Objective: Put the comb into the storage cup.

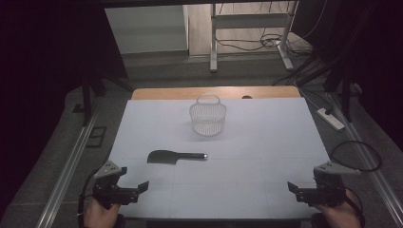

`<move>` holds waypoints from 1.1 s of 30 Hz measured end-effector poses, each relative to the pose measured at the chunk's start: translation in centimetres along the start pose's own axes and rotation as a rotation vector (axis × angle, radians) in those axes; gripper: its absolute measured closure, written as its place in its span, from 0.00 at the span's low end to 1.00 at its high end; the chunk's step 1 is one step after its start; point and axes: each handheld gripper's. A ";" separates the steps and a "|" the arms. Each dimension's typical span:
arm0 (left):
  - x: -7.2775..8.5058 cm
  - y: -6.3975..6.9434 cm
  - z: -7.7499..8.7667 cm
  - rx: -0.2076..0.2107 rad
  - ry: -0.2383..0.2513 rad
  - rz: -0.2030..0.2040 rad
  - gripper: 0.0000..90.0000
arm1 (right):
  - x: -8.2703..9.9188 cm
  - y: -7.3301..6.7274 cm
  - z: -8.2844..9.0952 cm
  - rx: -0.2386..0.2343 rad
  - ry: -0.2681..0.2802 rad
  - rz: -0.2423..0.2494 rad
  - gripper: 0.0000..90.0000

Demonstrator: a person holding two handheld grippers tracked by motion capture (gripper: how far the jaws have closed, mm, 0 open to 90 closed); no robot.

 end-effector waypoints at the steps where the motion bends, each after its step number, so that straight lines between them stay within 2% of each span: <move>1: 0.0 0.0 0.0 0.012 0.009 -0.002 0.00 | 0.0 0.0 0.0 0.000 0.000 0.000 0.00; 6: -0.3 -0.1 -0.2 0.019 0.008 0.002 0.00 | 0.0 0.0 0.0 0.000 -0.002 0.000 0.00; 15: -1.0 0.2 -1.2 -0.006 -0.001 -0.023 0.00 | 0.0 0.0 0.0 -0.001 -0.001 0.005 0.00; 33: -2.9 1.0 -3.0 0.001 -0.038 -0.019 0.00 | 0.0 -0.1 -0.1 -0.004 -0.003 0.012 0.00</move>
Point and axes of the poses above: each handheld gripper's, and its own axes: z roughly backward along the jaws, x roughly out of its underside, y roughly to its right, and after that the axes turned 14 degrees about z, right-handed
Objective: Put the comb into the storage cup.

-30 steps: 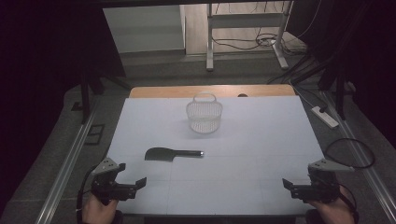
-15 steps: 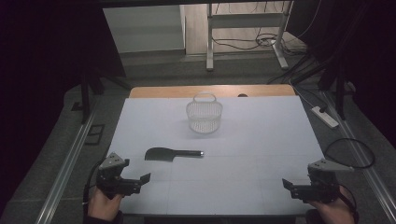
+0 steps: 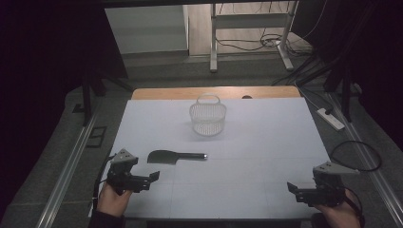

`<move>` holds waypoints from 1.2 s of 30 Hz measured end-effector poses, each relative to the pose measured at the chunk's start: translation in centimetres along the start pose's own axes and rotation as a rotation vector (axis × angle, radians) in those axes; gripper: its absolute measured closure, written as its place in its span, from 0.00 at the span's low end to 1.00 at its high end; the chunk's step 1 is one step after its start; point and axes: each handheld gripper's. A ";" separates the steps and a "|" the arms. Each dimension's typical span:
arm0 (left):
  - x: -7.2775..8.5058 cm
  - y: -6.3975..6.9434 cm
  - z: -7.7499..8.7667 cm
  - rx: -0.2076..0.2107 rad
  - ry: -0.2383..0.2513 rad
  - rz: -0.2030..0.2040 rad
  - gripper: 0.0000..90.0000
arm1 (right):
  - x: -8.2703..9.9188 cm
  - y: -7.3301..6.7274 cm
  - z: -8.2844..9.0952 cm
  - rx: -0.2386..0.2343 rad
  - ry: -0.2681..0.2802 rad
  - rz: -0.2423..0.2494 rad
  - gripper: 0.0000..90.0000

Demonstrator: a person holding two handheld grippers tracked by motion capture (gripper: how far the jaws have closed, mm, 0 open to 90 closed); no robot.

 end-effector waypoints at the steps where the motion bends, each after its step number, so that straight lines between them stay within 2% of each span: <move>1: -0.1 0.1 -0.1 0.000 0.001 0.001 0.00 | 0.0 0.0 0.0 0.000 0.000 0.000 0.00; 15: -2.1 1.2 -2.2 -0.004 -0.024 -0.018 0.00 | 0.0 0.0 0.0 -0.003 -0.004 -0.001 0.00; 23: -3.2 1.5 -3.1 0.027 -0.032 -0.022 0.00 | 0.0 0.0 0.0 -0.005 -0.005 0.001 0.00; 36: -4.9 2.3 -5.4 0.036 -0.077 -0.069 0.00 | 0.0 0.0 -0.1 -0.007 -0.005 0.003 0.00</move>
Point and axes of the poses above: each handheld gripper's, and its own axes: z roughly backward along the jaws, x roughly out of its underside, y roughly to its right, and after that the axes turned 14 degrees about z, right-handed
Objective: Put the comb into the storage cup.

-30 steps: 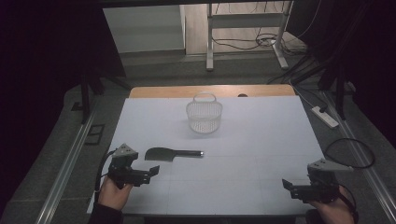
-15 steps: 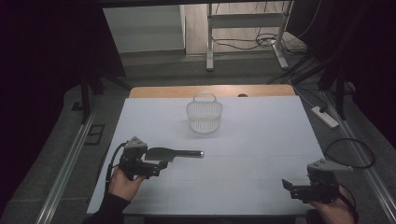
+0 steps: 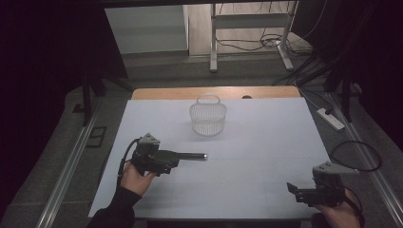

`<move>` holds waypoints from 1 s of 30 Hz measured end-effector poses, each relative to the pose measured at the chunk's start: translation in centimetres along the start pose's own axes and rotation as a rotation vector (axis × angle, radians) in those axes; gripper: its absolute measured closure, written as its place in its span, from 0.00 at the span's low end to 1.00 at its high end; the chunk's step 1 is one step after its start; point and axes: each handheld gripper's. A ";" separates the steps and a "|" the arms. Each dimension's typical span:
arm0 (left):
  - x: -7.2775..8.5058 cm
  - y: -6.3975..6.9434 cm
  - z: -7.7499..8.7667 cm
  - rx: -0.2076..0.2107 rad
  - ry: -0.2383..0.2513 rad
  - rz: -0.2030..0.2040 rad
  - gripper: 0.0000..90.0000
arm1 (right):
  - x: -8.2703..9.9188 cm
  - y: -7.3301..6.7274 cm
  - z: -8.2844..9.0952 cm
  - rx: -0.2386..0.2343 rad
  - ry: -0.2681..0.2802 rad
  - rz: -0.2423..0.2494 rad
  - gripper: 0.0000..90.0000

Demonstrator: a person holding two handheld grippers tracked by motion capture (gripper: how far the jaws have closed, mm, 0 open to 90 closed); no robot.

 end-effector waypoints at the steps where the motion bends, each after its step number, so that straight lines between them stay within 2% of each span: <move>1: -0.2 0.0 -0.1 0.000 -0.003 -0.005 0.00 | 0.0 0.0 0.0 0.000 0.000 0.000 0.00; 9: -1.5 0.2 -1.4 0.007 -0.014 -0.020 0.00 | 0.0 0.0 0.0 -0.001 0.000 0.002 0.00; 30: -3.8 0.4 -3.7 0.020 -0.026 -0.038 0.00 | 0.0 0.0 0.0 -0.005 -0.003 0.007 0.00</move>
Point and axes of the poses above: each handheld gripper's, and its own axes: z roughly backward along the jaws, x roughly out of its underside, y roughly to its right, and after that the axes turned 14 degrees about z, right-handed
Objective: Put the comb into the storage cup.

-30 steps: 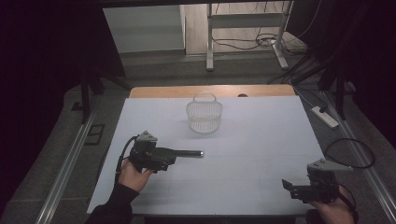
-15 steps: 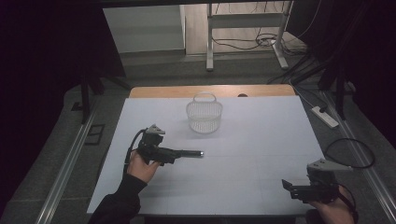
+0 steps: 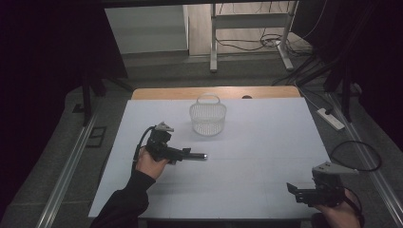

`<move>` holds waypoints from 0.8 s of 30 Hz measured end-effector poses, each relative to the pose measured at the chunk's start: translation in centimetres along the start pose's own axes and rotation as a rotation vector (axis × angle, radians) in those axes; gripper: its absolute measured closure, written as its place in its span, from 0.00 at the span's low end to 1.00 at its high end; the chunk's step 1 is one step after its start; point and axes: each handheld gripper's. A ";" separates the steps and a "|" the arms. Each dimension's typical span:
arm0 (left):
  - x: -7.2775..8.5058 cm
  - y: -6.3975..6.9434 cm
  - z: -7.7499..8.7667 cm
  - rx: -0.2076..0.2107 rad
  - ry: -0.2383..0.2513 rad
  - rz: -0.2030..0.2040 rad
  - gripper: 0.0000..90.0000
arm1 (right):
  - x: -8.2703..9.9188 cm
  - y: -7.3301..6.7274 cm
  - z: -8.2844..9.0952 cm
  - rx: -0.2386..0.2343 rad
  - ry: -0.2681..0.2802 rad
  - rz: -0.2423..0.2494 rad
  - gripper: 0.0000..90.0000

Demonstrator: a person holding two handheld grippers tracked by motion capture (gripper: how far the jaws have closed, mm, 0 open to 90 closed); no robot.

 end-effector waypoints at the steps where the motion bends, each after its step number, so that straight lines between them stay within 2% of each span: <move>1: -0.1 0.0 -0.1 -0.001 -0.001 -0.001 0.00 | 0.0 0.0 0.0 0.000 0.000 0.000 0.00; 24: -2.6 0.3 -2.7 0.003 -0.020 -0.003 0.00 | 0.0 0.0 -0.1 -0.005 -0.004 0.001 0.00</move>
Point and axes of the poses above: each handheld gripper's, and its own axes: z roughly backward along the jaws, x roughly out of its underside, y roughly to its right, and after that the axes turned 14 degrees about z, right-handed
